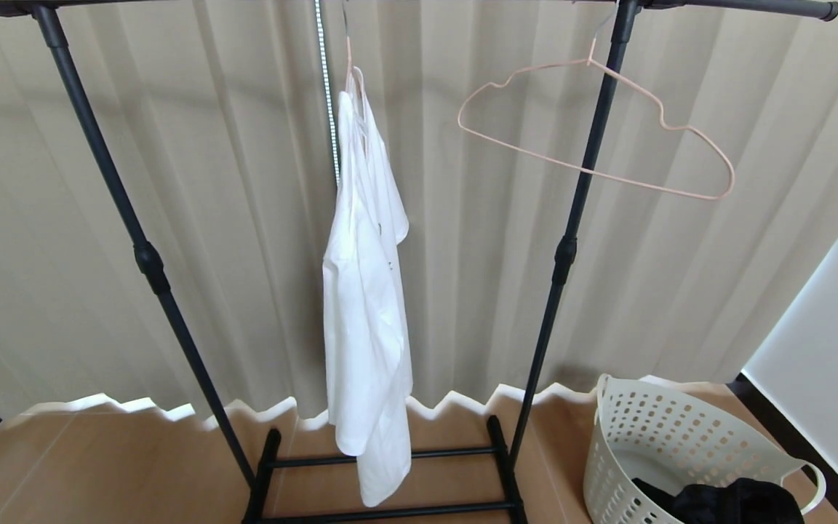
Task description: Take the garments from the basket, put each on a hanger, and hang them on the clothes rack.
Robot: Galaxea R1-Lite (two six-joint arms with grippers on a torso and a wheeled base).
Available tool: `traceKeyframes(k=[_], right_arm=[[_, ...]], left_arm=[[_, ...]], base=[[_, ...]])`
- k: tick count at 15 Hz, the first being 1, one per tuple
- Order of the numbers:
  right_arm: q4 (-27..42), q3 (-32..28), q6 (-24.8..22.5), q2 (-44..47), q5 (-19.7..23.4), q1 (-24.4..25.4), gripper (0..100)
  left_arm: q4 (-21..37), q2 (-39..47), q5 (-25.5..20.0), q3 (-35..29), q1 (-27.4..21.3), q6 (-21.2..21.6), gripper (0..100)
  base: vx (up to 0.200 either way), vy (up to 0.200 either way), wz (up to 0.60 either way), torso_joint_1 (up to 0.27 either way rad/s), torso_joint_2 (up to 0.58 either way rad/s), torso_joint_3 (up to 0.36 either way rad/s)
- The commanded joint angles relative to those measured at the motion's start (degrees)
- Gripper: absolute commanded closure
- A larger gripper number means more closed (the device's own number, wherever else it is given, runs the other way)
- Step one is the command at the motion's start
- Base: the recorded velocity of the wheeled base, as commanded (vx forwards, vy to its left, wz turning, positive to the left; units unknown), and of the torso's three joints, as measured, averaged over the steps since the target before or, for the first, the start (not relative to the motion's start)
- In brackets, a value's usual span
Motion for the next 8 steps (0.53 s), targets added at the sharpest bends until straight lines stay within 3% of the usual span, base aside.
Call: traceKeyframes(k=[1,4,6,8], right_arm=[[0.0,0.0,0.0,0.0,0.0,0.0,0],[0.0,0.0,0.0,0.0,0.0,0.0,0],[0.0,0.0,0.0,0.0,0.0,0.0,0],[0.0,0.0,0.0,0.0,0.0,0.0,0]], left_arm=[[0.0,0.1,0.0,0.0,0.0,0.0,0],[0.0,0.1,0.0,0.1,0.0,0.0,0],[0.0,0.1,0.0,0.0,-0.1,0.0,0],[0.0,0.1,0.0,0.0,0.0,0.0,0]], base=[[0.0,0.0,0.0,-0.095,0.45,0.388],[0.0,0.0,0.0,-0.059,0.43,0.364],[0.0,0.0,0.0,-0.027,0.18,0.156],[-0.2,0.0,0.0,-0.005,0.07,0.053]])
